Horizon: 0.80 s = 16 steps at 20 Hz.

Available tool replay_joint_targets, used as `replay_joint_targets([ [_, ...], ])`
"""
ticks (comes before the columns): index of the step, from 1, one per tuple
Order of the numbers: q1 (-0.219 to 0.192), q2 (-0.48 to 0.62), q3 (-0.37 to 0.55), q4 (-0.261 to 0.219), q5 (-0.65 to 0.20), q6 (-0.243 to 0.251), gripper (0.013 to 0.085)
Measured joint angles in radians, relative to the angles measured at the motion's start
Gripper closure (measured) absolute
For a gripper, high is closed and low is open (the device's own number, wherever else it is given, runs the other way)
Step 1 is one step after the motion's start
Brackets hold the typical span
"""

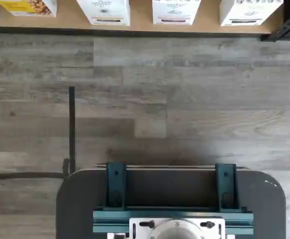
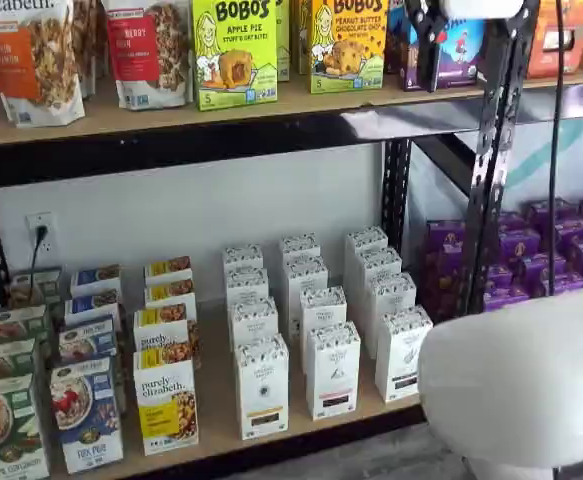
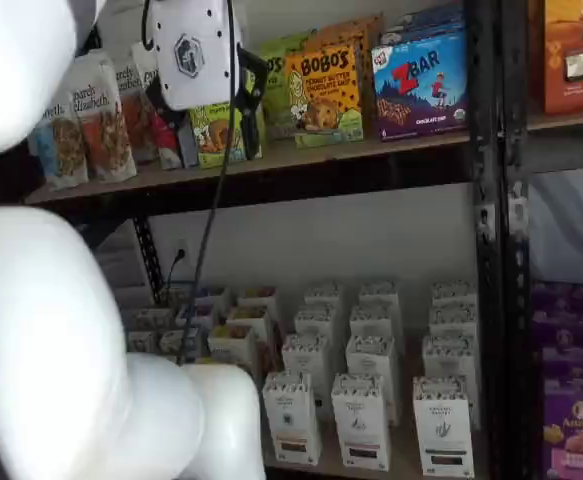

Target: Pick up the white box with a yellow strip in the middle, on the bottom shelf, the fourth box from the left

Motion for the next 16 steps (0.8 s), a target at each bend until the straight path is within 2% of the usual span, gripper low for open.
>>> replay_joint_targets([
  [2,0.006,-0.022,0.02,-0.008,-0.037,0.003,0.013],
  [6,0.004,-0.029,0.029,-0.007,-0.052,0.001,0.013],
  [12,0.039,-0.045,0.078,-0.033,-0.107,0.027,0.013],
  [16,0.038,-0.047,0.134,-0.012,-0.162,0.032,0.013],
])
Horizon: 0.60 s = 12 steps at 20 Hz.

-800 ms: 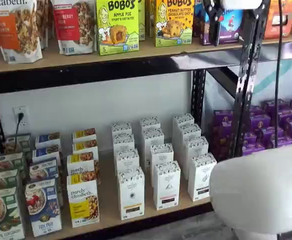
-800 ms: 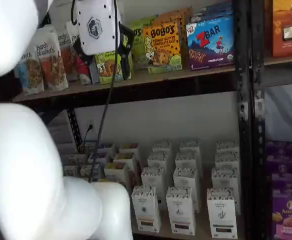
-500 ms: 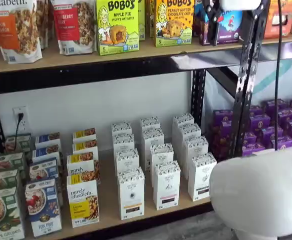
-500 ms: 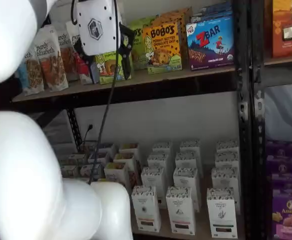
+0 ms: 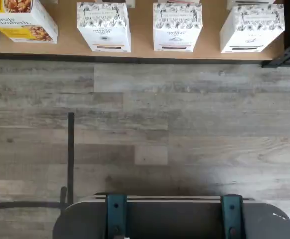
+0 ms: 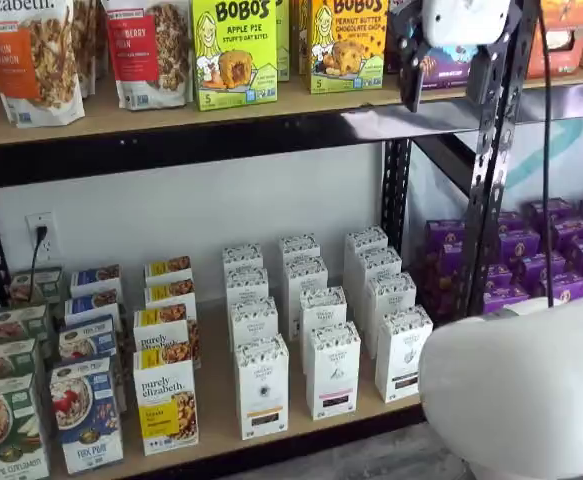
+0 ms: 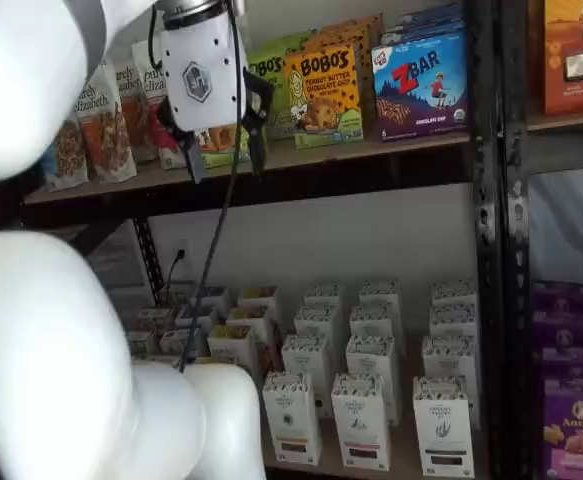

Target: Pick up the white box with a yellow strip in the middle, on the bottom shelf, the fourth box from the left

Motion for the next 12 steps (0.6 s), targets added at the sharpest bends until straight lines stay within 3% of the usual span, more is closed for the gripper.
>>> replay_joint_targets([
  [12,0.105,0.0,0.226,-0.001,-0.247,0.099,0.013],
])
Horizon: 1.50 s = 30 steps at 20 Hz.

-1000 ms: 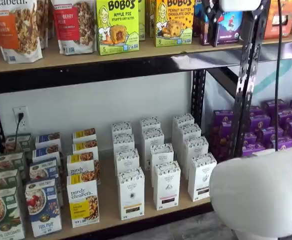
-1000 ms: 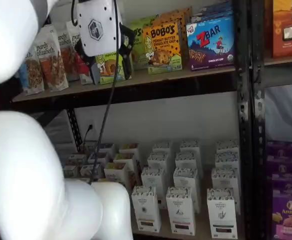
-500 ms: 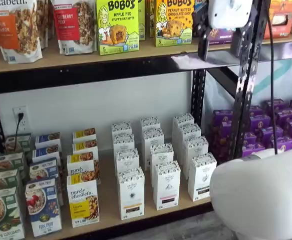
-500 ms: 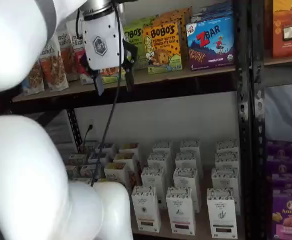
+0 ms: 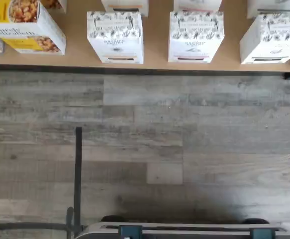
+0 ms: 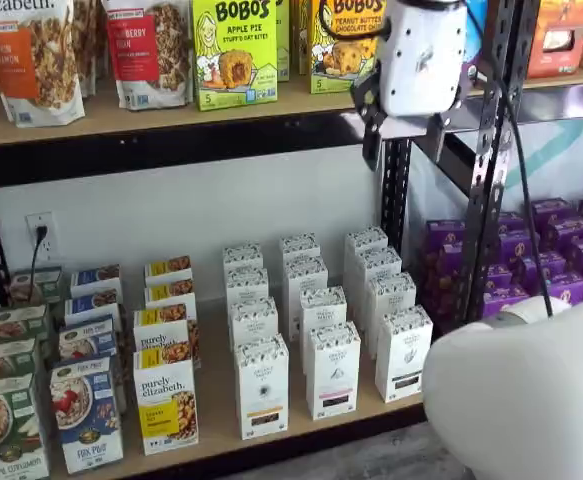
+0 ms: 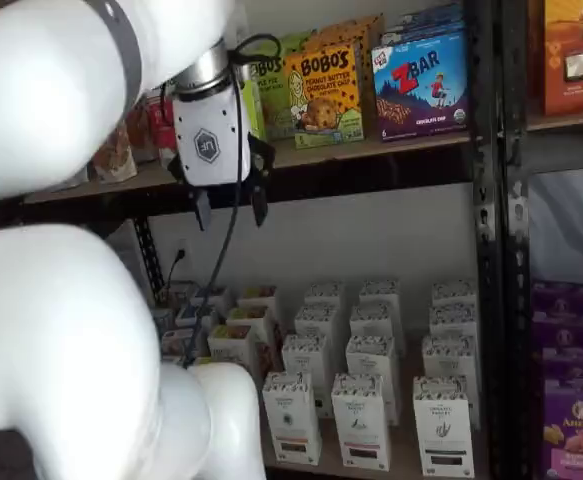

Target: Pick up the white box with a yellow strip in the middle, on the bottom shelf, the fourth box from the left

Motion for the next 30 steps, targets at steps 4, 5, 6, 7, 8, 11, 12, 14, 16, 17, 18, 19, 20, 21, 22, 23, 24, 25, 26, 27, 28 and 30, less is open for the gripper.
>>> replay_joint_targets([
  [4,0.049,0.003,0.056,-0.009,-0.064,0.048,0.013],
  [5,0.061,0.007,0.066,-0.01,-0.073,0.06,0.013],
  [6,0.079,0.014,0.078,-0.014,-0.085,0.077,0.013],
  [7,0.096,0.018,0.091,-0.017,-0.099,0.094,0.013],
  [8,0.107,0.022,0.101,-0.016,-0.111,0.106,0.013],
  [11,0.15,0.037,0.138,-0.022,-0.158,0.15,0.013],
  [12,0.165,0.043,0.147,-0.032,-0.172,0.166,0.013],
  [14,0.194,0.053,0.171,-0.044,-0.21,0.198,0.013],
  [16,0.213,0.067,0.194,-0.041,-0.25,0.217,0.013],
  [17,0.228,0.072,0.215,-0.044,-0.289,0.232,0.013],
  [18,0.24,0.073,0.235,-0.049,-0.327,0.247,0.013],
  [19,0.253,0.073,0.256,-0.054,-0.369,0.26,0.013],
  [20,0.262,0.078,0.267,-0.058,-0.393,0.272,0.013],
  [21,0.273,0.092,0.272,-0.064,-0.409,0.285,0.013],
  [22,0.283,0.116,0.275,-0.065,-0.423,0.297,0.013],
  [23,0.289,0.132,0.278,-0.064,-0.437,0.303,0.013],
  [24,0.294,0.149,0.281,-0.06,-0.453,0.307,0.013],
  [25,0.297,0.167,0.285,-0.057,-0.471,0.31,0.013],
  [26,0.298,0.196,0.288,-0.051,-0.497,0.31,0.013],
  [27,0.301,0.216,0.289,-0.058,-0.514,0.317,0.013],
  [28,0.303,0.242,0.293,-0.068,-0.545,0.324,0.013],
  [30,0.303,0.296,0.3,-0.078,-0.613,0.332,0.013],
])
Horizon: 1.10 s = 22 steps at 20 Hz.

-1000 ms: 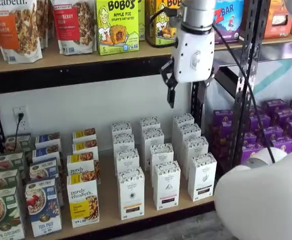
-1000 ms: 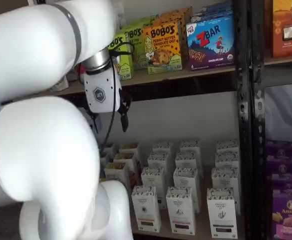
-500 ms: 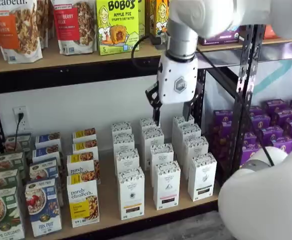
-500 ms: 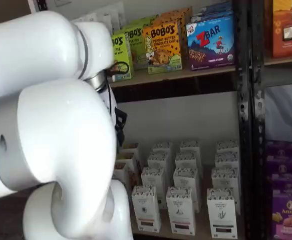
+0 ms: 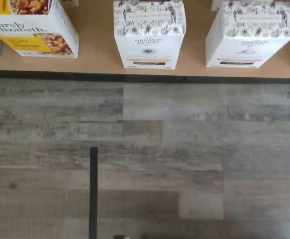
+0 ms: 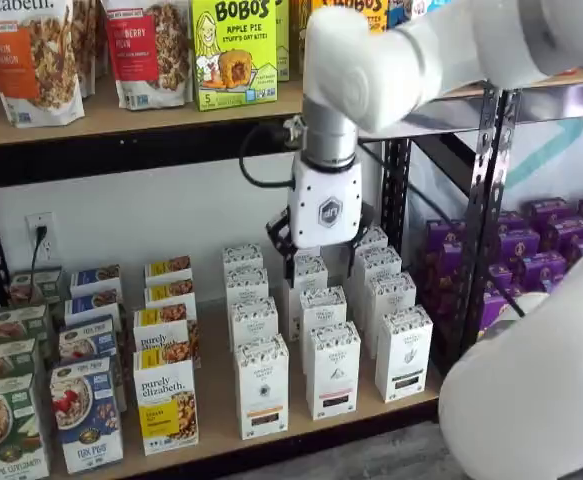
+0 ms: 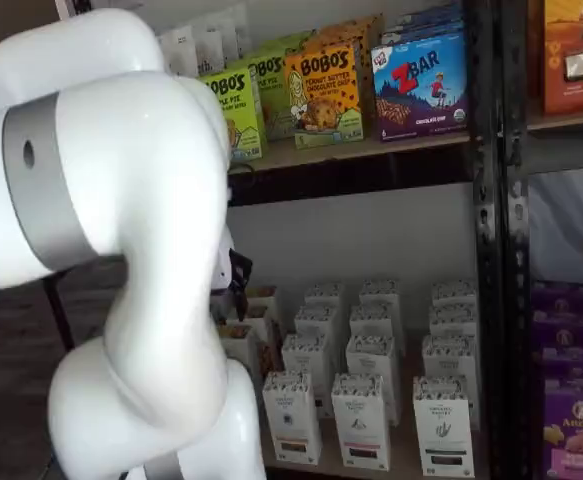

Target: Pick up the white box with a yellow strip in the middle, on the bottom shelf, the fourth box from the left

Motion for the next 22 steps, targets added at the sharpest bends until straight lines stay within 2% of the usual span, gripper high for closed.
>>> replay_joint_targets([
  [4,-0.005,0.112,-0.004,0.0,-0.117,-0.001,0.013],
  [8,-0.012,0.223,-0.027,-0.01,-0.191,0.002,0.013],
  [11,-0.026,0.308,-0.042,-0.008,-0.261,-0.011,0.013],
  [15,-0.053,0.429,-0.072,-0.033,-0.358,-0.015,0.013],
  [22,-0.085,0.595,-0.129,0.054,-0.437,-0.118,0.013],
])
